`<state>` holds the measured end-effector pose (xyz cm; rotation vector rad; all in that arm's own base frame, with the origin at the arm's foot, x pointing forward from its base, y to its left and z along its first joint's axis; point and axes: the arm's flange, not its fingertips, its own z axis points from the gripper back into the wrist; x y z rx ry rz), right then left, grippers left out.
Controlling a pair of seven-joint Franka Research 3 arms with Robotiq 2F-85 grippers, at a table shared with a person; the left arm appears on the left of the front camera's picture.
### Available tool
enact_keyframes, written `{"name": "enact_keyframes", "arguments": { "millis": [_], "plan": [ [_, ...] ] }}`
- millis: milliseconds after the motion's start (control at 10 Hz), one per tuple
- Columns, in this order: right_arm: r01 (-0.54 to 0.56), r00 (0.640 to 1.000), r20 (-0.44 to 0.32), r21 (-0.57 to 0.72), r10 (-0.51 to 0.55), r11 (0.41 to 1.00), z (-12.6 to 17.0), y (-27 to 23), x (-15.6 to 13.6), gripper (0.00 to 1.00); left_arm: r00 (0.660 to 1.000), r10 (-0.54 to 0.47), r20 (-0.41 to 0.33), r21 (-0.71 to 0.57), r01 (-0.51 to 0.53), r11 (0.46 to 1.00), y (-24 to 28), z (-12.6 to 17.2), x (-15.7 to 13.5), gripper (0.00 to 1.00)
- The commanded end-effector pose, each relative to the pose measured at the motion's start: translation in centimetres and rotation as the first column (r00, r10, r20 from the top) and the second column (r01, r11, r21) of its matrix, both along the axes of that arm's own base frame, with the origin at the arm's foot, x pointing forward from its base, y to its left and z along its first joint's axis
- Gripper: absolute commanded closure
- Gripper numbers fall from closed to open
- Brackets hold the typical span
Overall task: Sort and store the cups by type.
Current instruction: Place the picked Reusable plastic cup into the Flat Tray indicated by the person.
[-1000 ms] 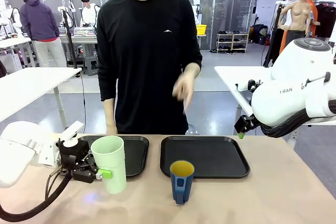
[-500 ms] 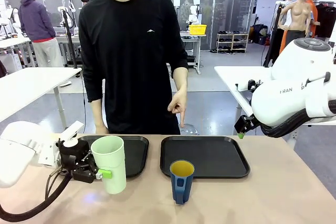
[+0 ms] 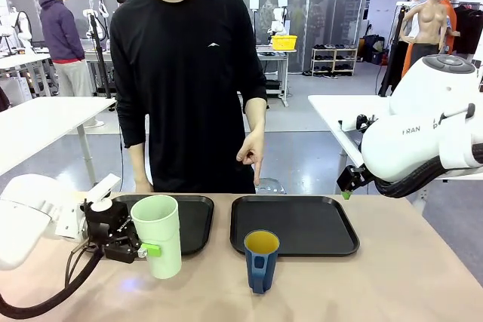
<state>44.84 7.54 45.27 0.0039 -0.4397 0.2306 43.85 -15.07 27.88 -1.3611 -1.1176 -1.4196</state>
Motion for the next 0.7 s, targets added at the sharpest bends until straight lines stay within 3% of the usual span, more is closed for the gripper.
{"name": "enact_keyframes", "arguments": {
  "millis": [0,200,600],
  "plan": [
    [0.002,1.000,0.001,0.002,-0.002,1.000,0.0,-0.1,0.0,0.00,1.000,0.012,0.007,0.011,-0.012,1.000,-0.3,-0.2,0.6,0.13],
    [0.002,1.000,0.001,0.002,-0.002,1.000,0.0,-0.1,0.0,0.00,0.999,0.041,0.011,0.011,-0.042,0.999,-1.1,-0.6,2.5,0.13],
    [0.002,1.000,0.001,0.002,-0.002,1.000,0.0,-0.1,0.0,0.00,0.988,0.132,0.078,-0.011,-0.132,0.991,-6.3,-1.1,9.0,0.13]
  ]
}}
